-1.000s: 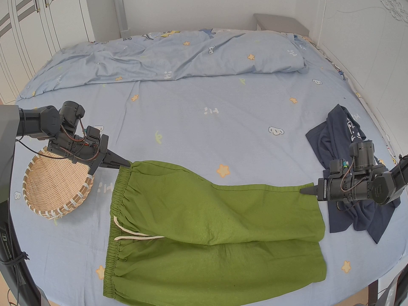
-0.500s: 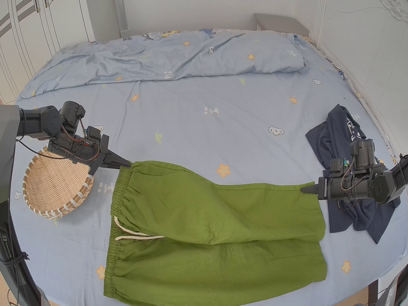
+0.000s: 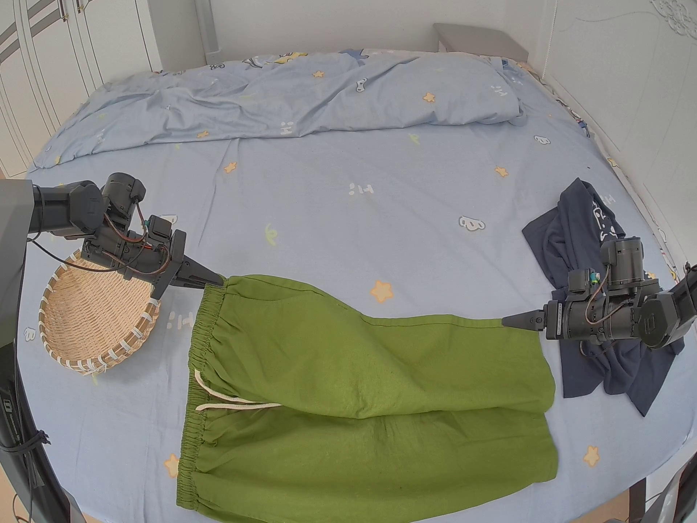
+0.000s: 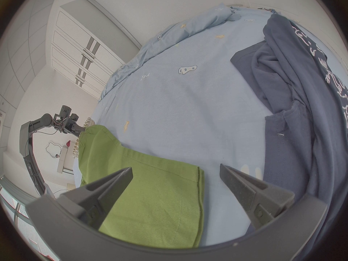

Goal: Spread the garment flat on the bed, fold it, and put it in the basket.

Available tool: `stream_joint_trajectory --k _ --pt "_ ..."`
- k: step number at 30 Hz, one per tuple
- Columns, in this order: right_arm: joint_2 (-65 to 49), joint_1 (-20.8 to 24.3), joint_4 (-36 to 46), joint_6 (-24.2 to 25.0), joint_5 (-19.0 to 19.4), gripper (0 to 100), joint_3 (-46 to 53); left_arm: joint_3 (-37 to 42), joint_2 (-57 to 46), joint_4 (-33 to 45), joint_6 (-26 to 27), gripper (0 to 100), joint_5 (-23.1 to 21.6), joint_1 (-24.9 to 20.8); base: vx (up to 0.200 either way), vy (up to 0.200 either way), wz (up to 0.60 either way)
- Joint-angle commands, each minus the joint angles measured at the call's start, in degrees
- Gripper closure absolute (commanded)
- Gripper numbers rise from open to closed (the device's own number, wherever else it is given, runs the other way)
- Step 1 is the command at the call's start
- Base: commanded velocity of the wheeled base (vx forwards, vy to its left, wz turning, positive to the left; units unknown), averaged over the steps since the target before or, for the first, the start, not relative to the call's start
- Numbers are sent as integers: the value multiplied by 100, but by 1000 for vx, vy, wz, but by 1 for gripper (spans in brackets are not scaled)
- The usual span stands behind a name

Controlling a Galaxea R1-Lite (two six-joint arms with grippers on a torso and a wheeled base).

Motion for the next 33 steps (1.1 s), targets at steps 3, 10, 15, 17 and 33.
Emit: stream_joint_trajectory --k 3,10,15,17,33 --pt "-38 -6 -30 -20 -10 0 10 1 10 0 -3 100 -2 1 0 0 0" --pt "-205 -6 -82 -3 -10 0 36 1 1 0 -3 100 -2 1 0 0 0" --pt "-188 11 -74 -3 -10 0 36 1 1 0 -3 100 -2 -8 0 0 0" --pt "-161 20 -74 -3 -10 0 36 10 1 9 -3 100 -2 -8 0 0 0" --pt "-135 -6 -82 -20 -10 100 45 10 -7 9 -3 100 -2 -17 0 0 0"
